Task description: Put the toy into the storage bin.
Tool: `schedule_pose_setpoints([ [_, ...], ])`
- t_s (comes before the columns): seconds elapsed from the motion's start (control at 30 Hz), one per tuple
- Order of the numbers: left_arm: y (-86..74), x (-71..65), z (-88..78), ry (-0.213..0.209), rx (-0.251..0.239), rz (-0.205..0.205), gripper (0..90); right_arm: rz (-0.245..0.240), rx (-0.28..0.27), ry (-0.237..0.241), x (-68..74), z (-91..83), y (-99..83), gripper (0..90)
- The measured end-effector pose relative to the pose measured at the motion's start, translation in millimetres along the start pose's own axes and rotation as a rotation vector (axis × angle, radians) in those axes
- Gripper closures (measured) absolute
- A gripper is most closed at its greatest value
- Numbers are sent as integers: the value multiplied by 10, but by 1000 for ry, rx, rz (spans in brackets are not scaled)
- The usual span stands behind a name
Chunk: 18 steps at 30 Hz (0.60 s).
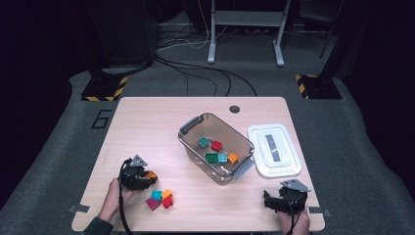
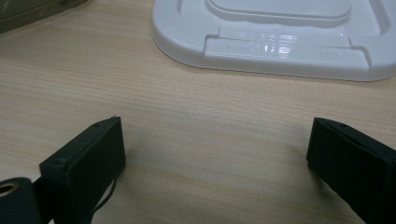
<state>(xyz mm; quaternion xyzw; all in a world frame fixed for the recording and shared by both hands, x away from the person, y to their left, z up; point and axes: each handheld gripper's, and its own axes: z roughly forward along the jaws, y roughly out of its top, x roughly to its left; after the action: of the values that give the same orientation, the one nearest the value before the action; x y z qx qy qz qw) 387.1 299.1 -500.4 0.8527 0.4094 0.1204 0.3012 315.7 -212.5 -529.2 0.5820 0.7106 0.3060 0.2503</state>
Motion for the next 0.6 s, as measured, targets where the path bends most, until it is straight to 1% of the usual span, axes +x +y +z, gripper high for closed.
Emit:
schedule_pose_setpoints([
  [0.03,14,-2,-11,0,-7,-3,585,1,0,0,1,0,0,35],
  [0.1,54,2,-39,1,-9,13,585,1,0,0,1,0,0,35],
  [0.23,128,-6,-84,4,-31,21,585,1,0,0,1,0,0,35],
  [0.3,168,-3,-113,9,-35,32,585,1,0,0,1,0,0,35],
  [0.4,220,-9,-140,13,-47,32,585,1,0,0,0,0,0,35],
  [0.43,248,-12,-157,17,-49,40,585,1,0,0,0,0,0,35],
  [0.5,275,-17,-165,16,-52,40,585,1,0,0,0,0,0,35],
  [0.6,330,-28,-187,20,-55,51,585,1,0,0,-1,0,0,35],
])
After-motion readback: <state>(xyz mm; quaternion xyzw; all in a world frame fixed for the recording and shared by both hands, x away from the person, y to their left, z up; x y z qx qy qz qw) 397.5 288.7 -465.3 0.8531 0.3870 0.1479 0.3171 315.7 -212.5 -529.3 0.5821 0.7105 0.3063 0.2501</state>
